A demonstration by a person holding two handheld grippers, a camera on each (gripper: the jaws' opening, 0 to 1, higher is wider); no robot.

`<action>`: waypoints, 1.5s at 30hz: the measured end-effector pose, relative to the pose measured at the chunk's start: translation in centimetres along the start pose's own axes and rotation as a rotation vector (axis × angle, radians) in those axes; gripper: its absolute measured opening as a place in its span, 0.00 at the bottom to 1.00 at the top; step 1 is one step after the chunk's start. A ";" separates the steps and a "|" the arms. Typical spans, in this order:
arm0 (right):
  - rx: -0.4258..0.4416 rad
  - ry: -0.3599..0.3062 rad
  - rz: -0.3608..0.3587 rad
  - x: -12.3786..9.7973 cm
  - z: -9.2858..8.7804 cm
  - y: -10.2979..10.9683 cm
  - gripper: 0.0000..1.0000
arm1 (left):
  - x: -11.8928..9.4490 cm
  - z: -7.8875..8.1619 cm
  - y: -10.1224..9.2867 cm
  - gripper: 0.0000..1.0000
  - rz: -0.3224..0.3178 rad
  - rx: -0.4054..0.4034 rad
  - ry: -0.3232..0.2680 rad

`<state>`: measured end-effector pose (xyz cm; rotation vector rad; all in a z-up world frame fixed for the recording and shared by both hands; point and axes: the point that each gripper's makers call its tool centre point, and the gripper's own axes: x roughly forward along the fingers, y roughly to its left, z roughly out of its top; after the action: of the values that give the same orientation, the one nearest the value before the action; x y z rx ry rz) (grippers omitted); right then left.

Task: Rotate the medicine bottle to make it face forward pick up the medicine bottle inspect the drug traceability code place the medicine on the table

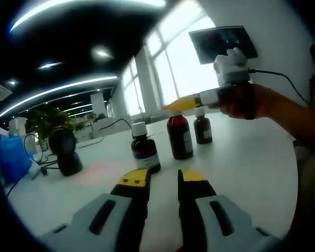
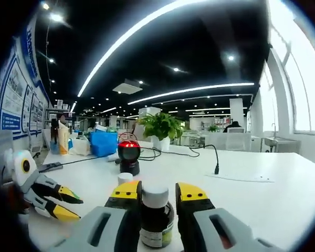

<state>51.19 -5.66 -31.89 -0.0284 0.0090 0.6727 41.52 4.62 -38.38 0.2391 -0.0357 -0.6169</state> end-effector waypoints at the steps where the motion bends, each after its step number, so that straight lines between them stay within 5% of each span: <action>1: 0.006 0.002 0.007 0.0 -0.1 0.1 0.22 | 0.0 0.0 0.0 0.14 0.000 0.000 0.000; 16: -0.056 0.003 0.006 0.3 -0.4 0.6 0.17 | 0.0 0.0 0.0 0.14 0.001 0.003 0.001; 45: -0.106 -0.007 -0.284 -0.3 -0.3 0.9 0.17 | 0.0 0.0 0.0 0.13 0.001 0.003 0.001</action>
<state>50.43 -5.13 -32.16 -0.1266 -0.0368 0.3888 41.53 4.64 -38.38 0.2420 -0.0356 -0.6159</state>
